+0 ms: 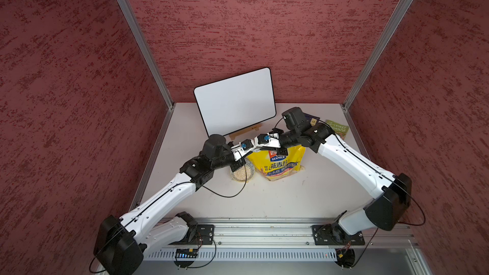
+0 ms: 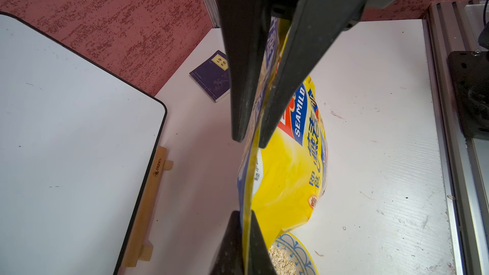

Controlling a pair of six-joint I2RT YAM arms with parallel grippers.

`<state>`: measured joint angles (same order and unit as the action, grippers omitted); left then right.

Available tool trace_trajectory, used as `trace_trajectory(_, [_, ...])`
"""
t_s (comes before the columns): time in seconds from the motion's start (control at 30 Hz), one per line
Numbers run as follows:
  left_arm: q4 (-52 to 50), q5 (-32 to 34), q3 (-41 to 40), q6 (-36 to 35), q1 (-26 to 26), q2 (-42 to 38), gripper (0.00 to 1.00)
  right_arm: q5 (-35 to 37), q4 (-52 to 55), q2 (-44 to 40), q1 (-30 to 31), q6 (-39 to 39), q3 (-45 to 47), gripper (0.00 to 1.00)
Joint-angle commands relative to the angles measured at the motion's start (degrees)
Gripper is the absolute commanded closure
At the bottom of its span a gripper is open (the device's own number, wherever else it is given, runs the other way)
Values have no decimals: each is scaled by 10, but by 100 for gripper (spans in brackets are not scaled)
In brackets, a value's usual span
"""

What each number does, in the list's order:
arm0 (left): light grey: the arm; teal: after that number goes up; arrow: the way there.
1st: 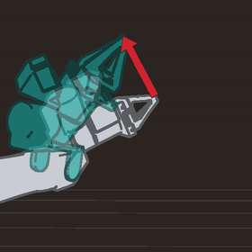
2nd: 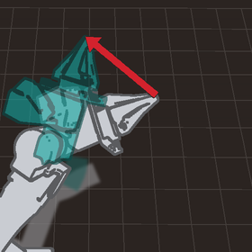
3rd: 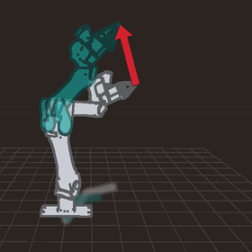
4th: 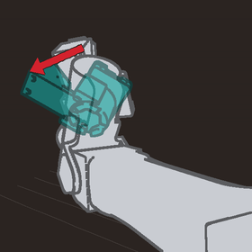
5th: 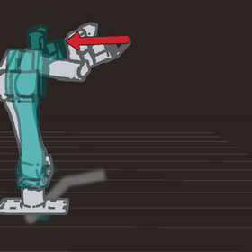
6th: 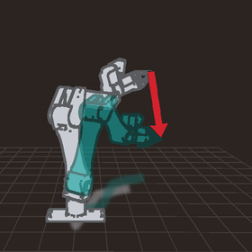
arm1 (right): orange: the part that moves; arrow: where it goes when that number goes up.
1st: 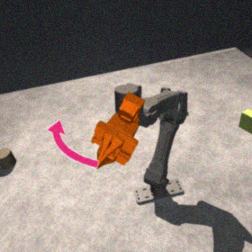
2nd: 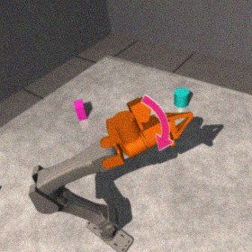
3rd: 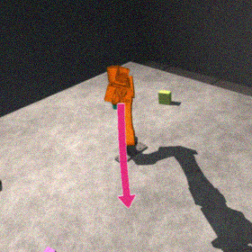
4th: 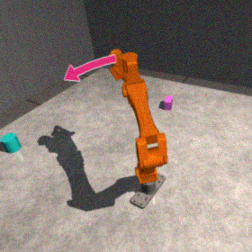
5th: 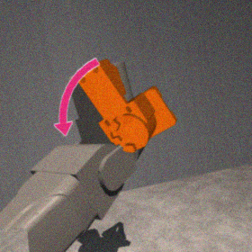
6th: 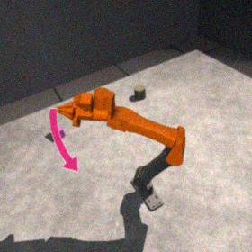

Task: Pour the oats into the breakfast bowl
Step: Close the oats bag at the center of the board.

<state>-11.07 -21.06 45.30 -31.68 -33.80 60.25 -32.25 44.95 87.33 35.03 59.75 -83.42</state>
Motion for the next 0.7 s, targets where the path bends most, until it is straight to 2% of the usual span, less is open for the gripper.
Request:
trace_trajectory(0.0, [28,-15,-1,7,2,-17,100,35,38,-6,-13,23,-16,84])
trace_trajectory(0.03, [28,-14,-1,7,2,-17,100,37,49,-3,-16,29,-22,89])
trace_trajectory(0.07, [28,-14,-1,7,2,-17,100,40,56,-1,-18,32,-27,97])
trace_trajectory(0.1, [27,-14,0,7,2,-17,100,41,64,0,-21,34,-32,100])
trace_trajectory(0.27, [22,-12,0,6,3,-19,100,44,65,-17,-37,41,-31,99])
trace_trajectory(0.33, [20,-11,0,6,3,-21,100,47,65,-25,-45,42,-30,88])
trace_trajectory(0.4, [20,-10,-1,6,4,-21,100,50,71,-30,-52,46,-30,84])
trace_trajectory(0.43, [20,-11,-2,6,4,-21,100,51,76,-31,-55,48,-31,86])
trace_trajectory(0.5, [21,-11,-2,7,4,-21,100,51,88,-32,-59,53,-35,100])
trace_trajectory(0.67, [21,-12,-1,7,4,-18,100,57,102,-36,-67,57,-38,100])
